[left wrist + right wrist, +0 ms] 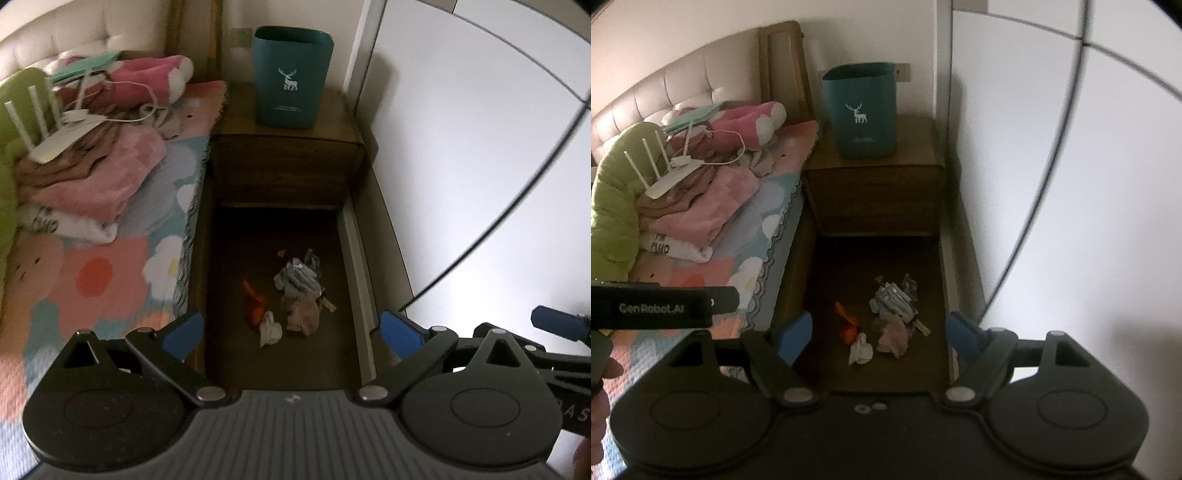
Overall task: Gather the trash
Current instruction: 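Lower both tools down into the gap toward the trash pile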
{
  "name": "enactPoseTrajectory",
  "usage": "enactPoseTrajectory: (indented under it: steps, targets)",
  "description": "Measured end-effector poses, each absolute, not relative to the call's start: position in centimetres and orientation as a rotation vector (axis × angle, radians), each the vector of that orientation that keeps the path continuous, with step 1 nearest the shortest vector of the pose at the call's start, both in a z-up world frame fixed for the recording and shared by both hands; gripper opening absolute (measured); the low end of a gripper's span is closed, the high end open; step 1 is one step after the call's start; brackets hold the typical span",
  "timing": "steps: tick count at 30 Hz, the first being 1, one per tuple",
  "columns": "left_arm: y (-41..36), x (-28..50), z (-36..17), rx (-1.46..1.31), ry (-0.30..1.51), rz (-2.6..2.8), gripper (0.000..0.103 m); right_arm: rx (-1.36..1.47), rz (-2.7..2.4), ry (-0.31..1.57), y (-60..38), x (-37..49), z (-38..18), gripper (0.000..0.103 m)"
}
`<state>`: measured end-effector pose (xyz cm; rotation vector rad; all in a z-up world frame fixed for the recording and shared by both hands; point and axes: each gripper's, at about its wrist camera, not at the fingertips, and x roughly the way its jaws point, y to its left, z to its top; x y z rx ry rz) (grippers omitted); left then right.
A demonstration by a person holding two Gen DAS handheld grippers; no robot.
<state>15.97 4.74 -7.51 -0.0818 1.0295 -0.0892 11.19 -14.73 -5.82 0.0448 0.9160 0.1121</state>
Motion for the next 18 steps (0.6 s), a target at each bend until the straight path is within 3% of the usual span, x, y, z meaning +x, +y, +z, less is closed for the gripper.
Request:
enactPoseTrajectory:
  steps: [9,18]
  targets:
    - [8.0,29.1,-14.8,-0.001,1.011,-0.155,0.103,0.014,0.107,0.948,-11.1,23.5,-12.8,0.080]
    - [8.2,38.9,-30.6,0.000,1.052,-0.109,0.103,-0.013,0.148,1.034,-12.2,34.2,-27.0,0.080]
